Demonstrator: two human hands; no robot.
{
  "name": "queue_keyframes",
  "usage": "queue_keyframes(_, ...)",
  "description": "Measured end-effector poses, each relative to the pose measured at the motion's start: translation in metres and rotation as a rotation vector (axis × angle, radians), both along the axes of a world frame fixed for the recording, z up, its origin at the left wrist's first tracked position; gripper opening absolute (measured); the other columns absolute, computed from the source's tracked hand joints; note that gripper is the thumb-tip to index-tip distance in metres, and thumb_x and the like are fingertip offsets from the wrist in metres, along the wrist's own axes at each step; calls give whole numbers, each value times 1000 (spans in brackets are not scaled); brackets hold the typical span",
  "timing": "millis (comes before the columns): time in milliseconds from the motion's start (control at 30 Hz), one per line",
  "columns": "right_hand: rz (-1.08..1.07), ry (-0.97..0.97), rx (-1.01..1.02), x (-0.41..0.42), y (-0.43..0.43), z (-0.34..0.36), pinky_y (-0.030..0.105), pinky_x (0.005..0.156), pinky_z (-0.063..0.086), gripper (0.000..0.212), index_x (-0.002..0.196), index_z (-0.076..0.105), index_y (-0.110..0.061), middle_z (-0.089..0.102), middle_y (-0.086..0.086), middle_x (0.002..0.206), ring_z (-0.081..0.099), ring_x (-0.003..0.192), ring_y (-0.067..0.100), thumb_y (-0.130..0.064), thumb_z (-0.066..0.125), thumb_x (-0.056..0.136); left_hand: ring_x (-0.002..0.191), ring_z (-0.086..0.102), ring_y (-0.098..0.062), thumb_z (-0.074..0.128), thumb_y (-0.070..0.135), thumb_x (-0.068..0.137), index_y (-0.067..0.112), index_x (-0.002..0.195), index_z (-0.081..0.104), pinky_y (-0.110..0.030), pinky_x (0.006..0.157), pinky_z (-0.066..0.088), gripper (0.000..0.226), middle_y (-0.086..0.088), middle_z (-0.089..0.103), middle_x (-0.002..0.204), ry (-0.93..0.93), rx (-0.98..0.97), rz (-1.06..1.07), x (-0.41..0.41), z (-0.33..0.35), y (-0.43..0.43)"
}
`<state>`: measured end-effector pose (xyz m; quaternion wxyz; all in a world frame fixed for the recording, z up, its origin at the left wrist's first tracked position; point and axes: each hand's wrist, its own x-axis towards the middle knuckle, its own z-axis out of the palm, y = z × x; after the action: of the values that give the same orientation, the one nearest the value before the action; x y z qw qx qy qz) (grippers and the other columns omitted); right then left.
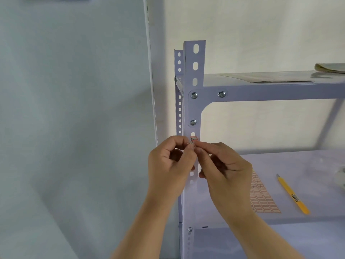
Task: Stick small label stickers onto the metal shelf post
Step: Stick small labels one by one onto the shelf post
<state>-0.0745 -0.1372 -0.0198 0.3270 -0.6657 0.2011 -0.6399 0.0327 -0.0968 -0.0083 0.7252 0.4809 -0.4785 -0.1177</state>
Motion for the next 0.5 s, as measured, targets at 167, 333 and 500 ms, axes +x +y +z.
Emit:
queue_keyframes(167, -128, -21, 47, 1, -11, 4, 28, 49, 50, 21, 86, 72, -37, 71, -6, 71, 61, 52, 32, -16, 73, 89, 48, 55, -9, 64, 3, 89, 18, 71, 68, -20, 51, 51, 25, 8, 62, 53, 107, 9, -18, 3, 3, -2)
queue_keyframes(333, -343, 187, -218, 3, -31, 4, 7, 56, 40, 10, 94, 75, -13, 70, -6, 86, 53, 49, 5, -11, 78, 85, 48, 49, -15, 64, 8, 87, 18, 71, 69, -23, 53, 49, 20, -6, 57, 54, 131, -5, 35, 8, 1, -4)
queue_keyframes(500, -446, 250, -414, 5, -41, 2, 14, 54, 42, 9, 93, 74, -11, 76, -3, 84, 48, 48, 6, -14, 78, 85, 49, 48, -16, 64, 13, 83, 19, 73, 69, -23, 52, 49, 13, -1, 59, 57, 154, 8, 35, 10, -2, -5)
